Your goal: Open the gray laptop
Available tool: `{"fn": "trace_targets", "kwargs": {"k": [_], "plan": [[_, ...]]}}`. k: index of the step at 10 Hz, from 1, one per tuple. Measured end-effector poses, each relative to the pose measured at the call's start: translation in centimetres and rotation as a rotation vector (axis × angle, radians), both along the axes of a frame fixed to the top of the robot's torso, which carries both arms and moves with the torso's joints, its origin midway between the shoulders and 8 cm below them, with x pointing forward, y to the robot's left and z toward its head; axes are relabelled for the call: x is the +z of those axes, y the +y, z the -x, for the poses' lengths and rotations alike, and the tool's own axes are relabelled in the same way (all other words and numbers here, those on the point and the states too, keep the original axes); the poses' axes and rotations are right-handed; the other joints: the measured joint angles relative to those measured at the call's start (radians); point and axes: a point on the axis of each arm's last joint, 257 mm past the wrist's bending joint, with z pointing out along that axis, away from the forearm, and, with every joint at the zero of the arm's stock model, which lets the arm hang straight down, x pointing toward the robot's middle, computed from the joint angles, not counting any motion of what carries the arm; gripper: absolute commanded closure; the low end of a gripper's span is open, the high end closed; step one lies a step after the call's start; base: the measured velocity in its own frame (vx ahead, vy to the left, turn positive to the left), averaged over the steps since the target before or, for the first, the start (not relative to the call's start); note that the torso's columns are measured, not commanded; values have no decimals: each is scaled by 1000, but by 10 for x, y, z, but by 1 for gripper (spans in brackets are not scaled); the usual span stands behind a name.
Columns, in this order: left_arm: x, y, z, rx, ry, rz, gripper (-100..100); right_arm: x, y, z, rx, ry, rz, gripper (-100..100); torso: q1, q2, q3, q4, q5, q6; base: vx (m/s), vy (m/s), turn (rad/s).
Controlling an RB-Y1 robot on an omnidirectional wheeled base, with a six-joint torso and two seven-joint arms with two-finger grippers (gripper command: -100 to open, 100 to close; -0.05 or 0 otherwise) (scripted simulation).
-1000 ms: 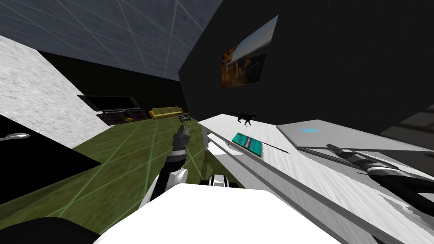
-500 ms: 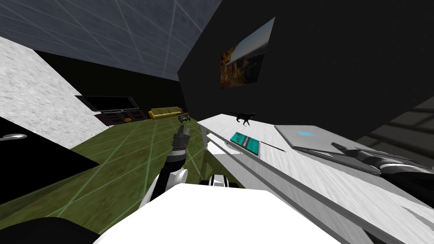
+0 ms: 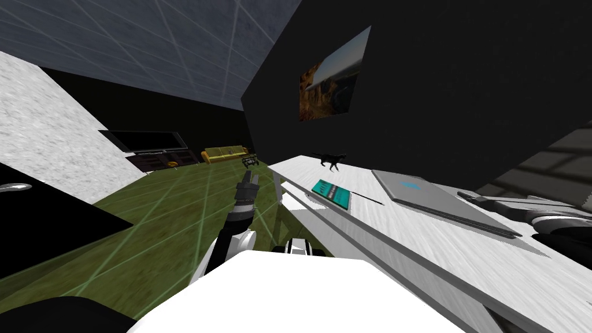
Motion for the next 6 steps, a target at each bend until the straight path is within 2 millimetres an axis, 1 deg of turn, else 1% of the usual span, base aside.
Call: {"fn": "trace_targets", "kwargs": {"k": [1,3,6], "plan": [[0,0,0,0,0,0,0,6,4,-2,7,39,51,-100,0,0,0,0,0,0,-13,-35,-15],[0,0,0,0,0,0,0,21,4,-6,13,107,153,-100,0,0,0,0,0,0,-21,-30,-12],[0,0,0,0,0,0,0,35,8,-12,25,220,309,-100,0,0,0,0,0,0,-22,-36,-15]]}}
